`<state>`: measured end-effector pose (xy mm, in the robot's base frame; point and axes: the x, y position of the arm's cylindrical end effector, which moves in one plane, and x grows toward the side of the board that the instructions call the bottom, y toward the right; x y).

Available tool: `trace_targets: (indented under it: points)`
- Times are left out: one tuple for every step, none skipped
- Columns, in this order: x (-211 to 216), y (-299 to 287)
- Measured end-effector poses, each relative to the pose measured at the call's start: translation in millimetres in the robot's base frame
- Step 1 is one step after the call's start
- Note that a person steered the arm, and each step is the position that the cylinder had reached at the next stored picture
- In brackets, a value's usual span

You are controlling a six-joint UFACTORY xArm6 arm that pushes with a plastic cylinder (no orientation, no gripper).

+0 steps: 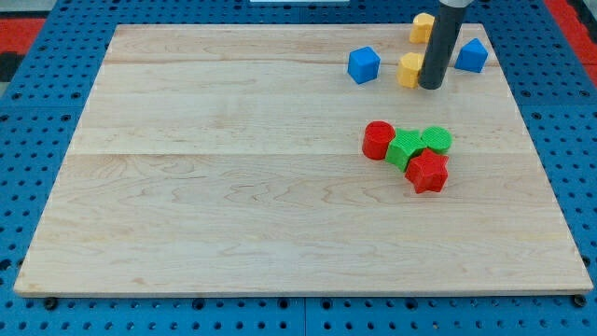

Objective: Move your arm to the blue triangle

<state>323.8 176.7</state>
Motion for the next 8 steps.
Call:
trace_targets:
  points:
    - [-3.8, 0.0]
    - [-6.0, 4.0]
    - [-14.4, 29.0]
    - [-24.6, 49.7]
    - [-28.5, 58.5]
    - [-28.9, 63.0]
    - [-28.9, 63.0]
    - [-28.9, 62.9]
